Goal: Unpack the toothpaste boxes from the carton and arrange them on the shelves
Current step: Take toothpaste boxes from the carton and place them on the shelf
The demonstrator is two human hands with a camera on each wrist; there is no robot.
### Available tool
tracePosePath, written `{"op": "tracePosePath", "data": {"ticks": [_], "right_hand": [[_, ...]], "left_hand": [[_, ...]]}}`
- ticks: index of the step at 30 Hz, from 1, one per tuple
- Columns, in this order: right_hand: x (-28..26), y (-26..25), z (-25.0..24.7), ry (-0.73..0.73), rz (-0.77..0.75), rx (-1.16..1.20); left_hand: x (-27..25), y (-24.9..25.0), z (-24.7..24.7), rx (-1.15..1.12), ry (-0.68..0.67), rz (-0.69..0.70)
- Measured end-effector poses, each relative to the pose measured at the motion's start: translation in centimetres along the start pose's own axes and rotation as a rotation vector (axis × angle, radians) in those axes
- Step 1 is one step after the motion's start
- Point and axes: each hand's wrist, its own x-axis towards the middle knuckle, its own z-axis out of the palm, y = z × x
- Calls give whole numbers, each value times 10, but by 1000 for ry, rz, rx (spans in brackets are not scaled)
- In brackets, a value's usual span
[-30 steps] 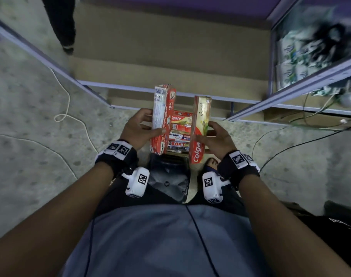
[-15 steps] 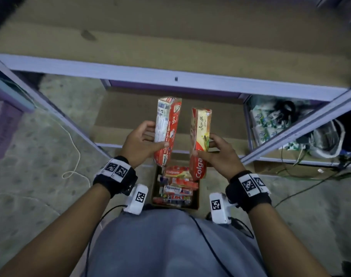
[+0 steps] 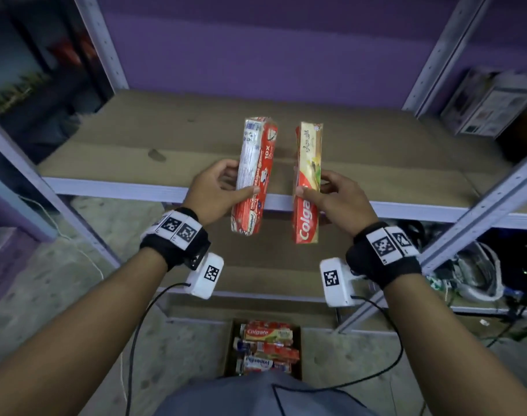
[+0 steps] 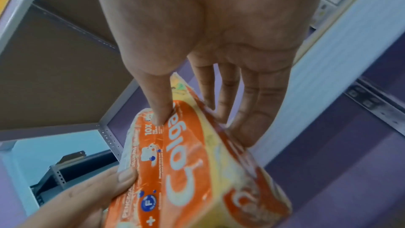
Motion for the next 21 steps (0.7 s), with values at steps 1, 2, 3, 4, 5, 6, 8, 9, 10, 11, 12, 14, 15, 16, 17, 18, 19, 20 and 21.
{"op": "tracePosePath", "data": {"ticks": [1, 2, 3, 4, 5, 6, 8, 9, 10, 11, 12, 14, 15, 16, 17, 18, 19, 20, 21], "right_hand": [[8, -6, -2, 20, 1, -43], [17, -10, -4, 42, 2, -90], [26, -14, -5, 64, 8, -138], [35, -17, -7, 86, 13, -190], [43, -20, -8, 107, 15, -251], [50, -22, -9, 122, 13, -315], [61, -26, -9, 140, 17, -432], [66, -27, -9, 150, 18, -489], [70, -28, -8, 166, 13, -544], [73, -28, -7, 183, 0, -598], [76, -28, -6, 193, -16, -644], [81, -26, -2, 188, -31, -703], [84, -25, 0, 184, -32, -717], [85, -25, 3, 182, -34, -732], [86, -24, 6, 184, -37, -751], [87, -25, 9, 188, -39, -770], [87, -25, 12, 192, -39, -787], [87, -26, 15, 192, -40, -802], [87, -27, 18, 191, -44, -819]], "left_hand": [[9, 6, -2, 14, 8, 6], [18, 11, -3, 36, 13, 3], [26, 15, -4, 61, 11, -11], [35, 19, -4, 78, 4, -34], [43, 21, -5, 89, -7, -59], [50, 24, -5, 111, -16, -75], [63, 28, -6, 189, -15, -73], [69, 29, -6, 221, -7, -70], [74, 31, -6, 245, 3, -72], [78, 32, -6, 264, 13, -78], [83, 32, -6, 289, 19, -82], [88, 33, -6, 349, 21, -75], [89, 33, -6, 381, 19, -65], [90, 33, -5, 414, 18, -52], [90, 32, -4, 442, 15, -38], [90, 31, -3, 461, 13, -24], [90, 31, -2, 473, 11, -8], [90, 30, 0, 486, 11, 11], [90, 30, 1, 504, 10, 30]]}}
